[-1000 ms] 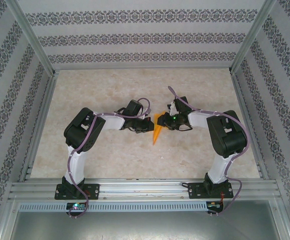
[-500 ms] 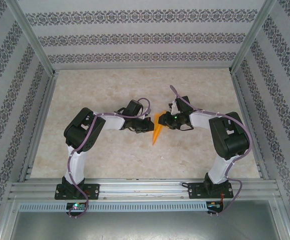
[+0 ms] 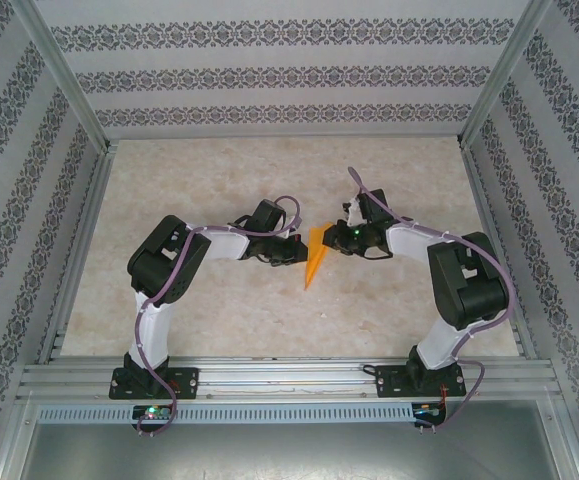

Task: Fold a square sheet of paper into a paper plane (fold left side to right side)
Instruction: Fold the wing for the fifth time at the center of the table.

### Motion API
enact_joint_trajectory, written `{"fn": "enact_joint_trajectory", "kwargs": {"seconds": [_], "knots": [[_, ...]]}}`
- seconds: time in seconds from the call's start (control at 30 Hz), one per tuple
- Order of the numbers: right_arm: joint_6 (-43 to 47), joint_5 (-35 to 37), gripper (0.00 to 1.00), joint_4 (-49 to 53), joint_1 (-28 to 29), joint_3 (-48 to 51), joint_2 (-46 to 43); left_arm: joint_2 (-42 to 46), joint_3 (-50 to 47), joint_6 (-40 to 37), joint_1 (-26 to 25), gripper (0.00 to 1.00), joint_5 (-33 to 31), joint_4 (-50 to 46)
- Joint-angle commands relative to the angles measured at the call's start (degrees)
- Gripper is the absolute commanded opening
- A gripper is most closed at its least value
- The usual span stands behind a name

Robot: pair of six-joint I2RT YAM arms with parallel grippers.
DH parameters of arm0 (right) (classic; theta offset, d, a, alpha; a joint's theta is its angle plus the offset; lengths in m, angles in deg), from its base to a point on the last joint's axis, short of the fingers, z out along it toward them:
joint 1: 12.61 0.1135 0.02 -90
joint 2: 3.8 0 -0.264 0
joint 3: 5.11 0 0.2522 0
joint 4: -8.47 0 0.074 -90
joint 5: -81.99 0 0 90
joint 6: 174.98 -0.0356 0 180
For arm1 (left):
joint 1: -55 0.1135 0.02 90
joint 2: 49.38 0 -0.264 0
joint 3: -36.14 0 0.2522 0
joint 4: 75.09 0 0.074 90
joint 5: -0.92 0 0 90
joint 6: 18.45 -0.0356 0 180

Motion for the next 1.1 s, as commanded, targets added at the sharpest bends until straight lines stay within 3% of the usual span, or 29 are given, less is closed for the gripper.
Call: {"fn": "enact_joint_trajectory", "kwargs": {"seconds": [0.0, 1.07], "knots": [[0.09, -1.29, 0.17, -0.42, 0.77, -2.98, 1.85, -2.24, 1.00, -1.56, -0.34, 0.00, -4.73, -2.86], [2.29, 2.67, 0.14, 2.08, 0.62, -4.00, 7.34, -3.54, 1.79, 0.23, -0.25, 0.00, -6.19, -5.80]]}}
